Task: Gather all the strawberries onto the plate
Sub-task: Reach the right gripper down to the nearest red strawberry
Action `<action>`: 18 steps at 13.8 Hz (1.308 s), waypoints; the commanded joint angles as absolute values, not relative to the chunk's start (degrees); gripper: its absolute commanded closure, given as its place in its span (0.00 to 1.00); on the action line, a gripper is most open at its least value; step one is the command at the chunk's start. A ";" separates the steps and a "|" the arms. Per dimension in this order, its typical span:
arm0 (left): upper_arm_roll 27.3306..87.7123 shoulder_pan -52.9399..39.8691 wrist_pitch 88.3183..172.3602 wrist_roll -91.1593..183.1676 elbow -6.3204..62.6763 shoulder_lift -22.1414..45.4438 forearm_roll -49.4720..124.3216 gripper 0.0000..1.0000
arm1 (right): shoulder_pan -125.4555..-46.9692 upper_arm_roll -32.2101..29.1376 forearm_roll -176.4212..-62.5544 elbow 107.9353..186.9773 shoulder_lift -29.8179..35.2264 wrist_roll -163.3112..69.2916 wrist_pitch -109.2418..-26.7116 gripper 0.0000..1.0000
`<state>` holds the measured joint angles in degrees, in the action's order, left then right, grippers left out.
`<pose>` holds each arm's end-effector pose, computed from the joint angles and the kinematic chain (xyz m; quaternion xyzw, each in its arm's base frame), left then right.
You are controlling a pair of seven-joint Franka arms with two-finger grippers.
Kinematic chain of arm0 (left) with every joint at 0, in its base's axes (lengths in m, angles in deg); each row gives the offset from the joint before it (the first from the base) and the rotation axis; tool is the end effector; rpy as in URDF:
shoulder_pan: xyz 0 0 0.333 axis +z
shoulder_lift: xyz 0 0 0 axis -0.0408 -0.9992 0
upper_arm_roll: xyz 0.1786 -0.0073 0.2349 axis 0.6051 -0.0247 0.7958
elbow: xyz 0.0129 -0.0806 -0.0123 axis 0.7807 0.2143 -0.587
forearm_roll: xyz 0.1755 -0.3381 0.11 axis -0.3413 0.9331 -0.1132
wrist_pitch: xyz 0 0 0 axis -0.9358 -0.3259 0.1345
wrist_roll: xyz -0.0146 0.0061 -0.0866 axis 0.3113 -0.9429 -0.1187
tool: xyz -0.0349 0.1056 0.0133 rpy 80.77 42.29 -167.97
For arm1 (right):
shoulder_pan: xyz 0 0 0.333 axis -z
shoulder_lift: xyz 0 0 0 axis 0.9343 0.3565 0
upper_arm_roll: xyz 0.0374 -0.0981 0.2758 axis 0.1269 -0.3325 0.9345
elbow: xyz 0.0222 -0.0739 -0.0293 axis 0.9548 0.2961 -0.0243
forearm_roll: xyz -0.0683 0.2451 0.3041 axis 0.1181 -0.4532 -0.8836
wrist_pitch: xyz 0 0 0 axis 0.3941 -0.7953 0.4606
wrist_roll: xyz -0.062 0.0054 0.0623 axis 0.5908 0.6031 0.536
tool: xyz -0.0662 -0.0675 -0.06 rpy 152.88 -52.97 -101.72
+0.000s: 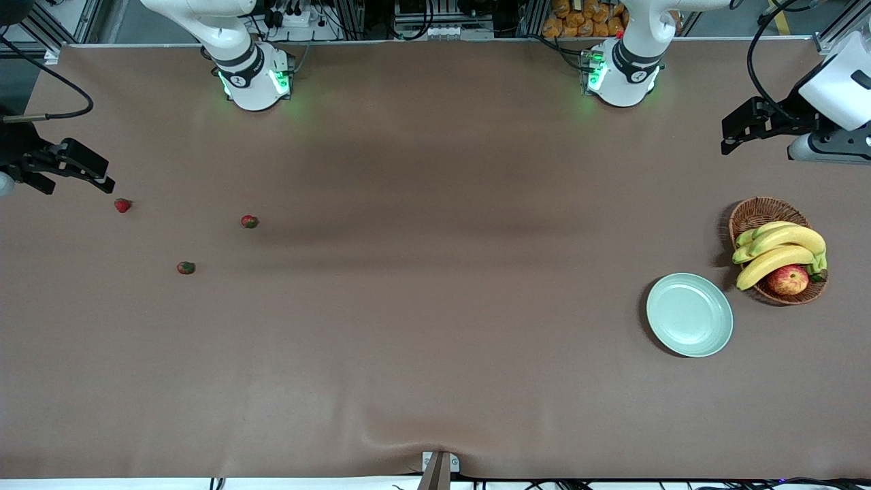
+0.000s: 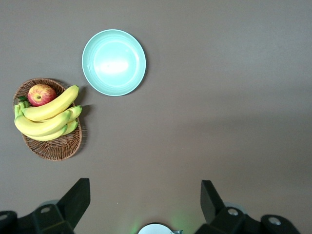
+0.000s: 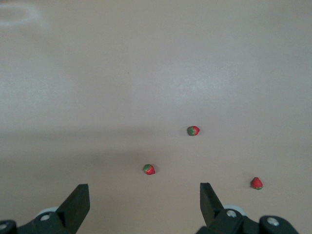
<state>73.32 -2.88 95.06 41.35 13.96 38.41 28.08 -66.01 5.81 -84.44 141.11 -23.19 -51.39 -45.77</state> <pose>0.5324 -0.0711 0.6353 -0.9985 0.0507 0.0220 0.0053 0.5522 -0.0079 0.6062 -0.9995 0.0053 -0.0271 0.0154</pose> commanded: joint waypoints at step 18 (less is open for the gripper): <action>74.18 -3.29 95.53 39.99 13.90 38.77 28.17 0.00 | -65.77 6.64 -85.28 149.82 -6.43 -51.60 -58.22 0.00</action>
